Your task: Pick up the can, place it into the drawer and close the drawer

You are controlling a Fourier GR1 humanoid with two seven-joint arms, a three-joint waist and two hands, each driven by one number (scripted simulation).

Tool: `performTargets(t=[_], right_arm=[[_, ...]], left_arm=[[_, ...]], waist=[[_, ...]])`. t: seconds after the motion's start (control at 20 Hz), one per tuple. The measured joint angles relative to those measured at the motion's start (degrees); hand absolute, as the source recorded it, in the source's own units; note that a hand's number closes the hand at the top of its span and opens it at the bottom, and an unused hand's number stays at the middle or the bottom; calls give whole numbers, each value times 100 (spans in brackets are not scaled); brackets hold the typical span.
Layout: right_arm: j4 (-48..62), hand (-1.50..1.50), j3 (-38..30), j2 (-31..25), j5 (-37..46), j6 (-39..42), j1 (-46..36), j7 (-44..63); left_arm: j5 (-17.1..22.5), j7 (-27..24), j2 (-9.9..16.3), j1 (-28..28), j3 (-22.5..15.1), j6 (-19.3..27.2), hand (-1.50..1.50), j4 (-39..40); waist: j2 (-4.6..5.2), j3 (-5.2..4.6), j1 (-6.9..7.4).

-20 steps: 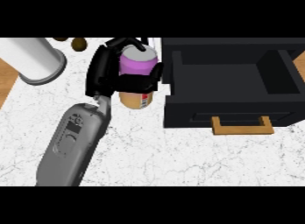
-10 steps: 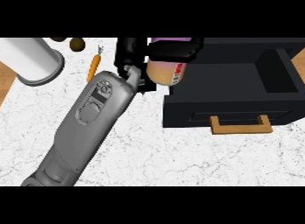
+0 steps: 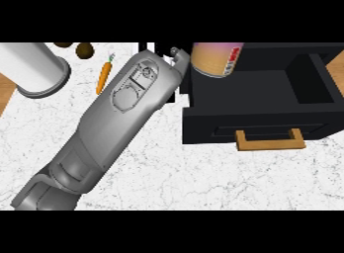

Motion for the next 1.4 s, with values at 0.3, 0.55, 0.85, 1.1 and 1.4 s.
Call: performTargets(t=[0.3, 0.55, 0.85, 1.1, 1.4], right_arm=[[151, -150, -3, -31, 64, 2, -90, -84], [214, -150, 38, -50, 117, -17, -245, -26], [287, -150, 112, -47, 199, -45, -408, 4], [239, -150, 188, -33, 280, -141, -568, 146], [368, -150, 123, -99, 222, -102, -681, 89]], left_arm=[[483, -193, 0, -632, -326, 269, 150, 804], [793, -471, 0, -994, -480, 289, 150, 1458], [1276, -629, 0, -1282, -860, 403, 150, 2019], [1538, -954, 0, -1333, -1081, 424, 150, 2417], [1731, -1292, 0, -1353, -1400, 592, 150, 2784]], waist=[[17, 4, -62], [36, 4, -107], [57, 8, -206], [77, 8, -258], [109, 13, -360]])
